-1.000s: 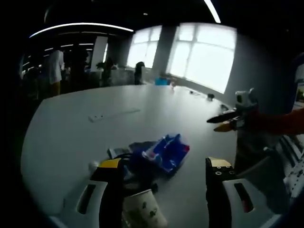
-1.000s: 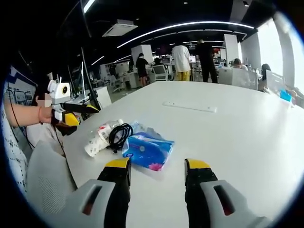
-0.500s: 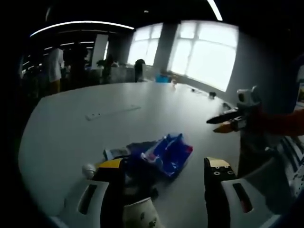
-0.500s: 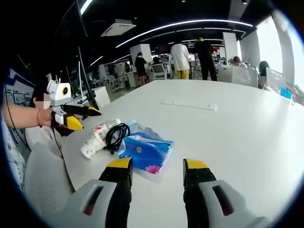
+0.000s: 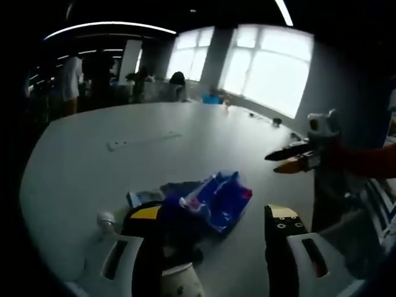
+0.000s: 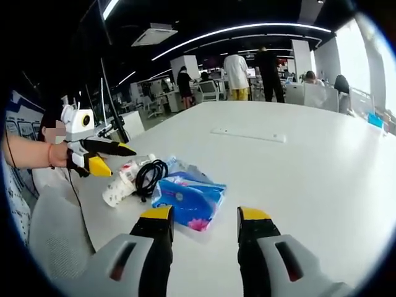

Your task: Arrange the tabletop items into an orderly group along one side of the table until the central work area is clear of visible clutter.

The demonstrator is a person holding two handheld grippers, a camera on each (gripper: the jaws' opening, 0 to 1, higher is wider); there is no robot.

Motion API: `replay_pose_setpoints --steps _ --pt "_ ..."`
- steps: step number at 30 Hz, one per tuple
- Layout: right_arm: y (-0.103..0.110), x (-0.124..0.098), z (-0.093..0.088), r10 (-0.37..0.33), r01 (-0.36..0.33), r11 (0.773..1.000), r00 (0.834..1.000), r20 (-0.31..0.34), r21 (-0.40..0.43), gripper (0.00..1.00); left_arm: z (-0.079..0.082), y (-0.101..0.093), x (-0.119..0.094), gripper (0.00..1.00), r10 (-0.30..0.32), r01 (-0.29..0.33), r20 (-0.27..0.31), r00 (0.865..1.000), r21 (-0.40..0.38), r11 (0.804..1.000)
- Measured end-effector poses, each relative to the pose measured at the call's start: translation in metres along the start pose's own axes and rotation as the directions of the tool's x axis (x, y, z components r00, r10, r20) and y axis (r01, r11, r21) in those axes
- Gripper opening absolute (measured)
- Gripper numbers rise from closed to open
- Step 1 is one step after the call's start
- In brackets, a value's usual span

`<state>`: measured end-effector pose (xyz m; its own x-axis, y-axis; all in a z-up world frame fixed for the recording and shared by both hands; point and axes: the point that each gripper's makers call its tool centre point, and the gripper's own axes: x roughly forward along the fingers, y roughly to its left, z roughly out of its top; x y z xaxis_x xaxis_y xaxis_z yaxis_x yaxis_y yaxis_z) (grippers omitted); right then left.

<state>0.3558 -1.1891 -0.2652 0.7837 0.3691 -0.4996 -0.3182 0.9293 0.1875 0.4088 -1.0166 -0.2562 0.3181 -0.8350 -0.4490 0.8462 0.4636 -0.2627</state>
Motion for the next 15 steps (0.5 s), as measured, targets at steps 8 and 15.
replay_pose_setpoints --steps 8,15 --pt "0.001 0.006 -0.001 0.006 -0.006 1.0 1.0 -0.005 0.007 0.38 -0.005 0.001 0.008 0.61 0.002 -0.003 -0.015 1.0 -0.004 1.0" --pt "-0.003 0.01 -0.005 0.003 -0.003 1.0 1.0 -0.018 0.008 0.38 -0.009 0.0 0.016 0.6 -0.001 0.001 -0.03 1.0 0.002 1.0"
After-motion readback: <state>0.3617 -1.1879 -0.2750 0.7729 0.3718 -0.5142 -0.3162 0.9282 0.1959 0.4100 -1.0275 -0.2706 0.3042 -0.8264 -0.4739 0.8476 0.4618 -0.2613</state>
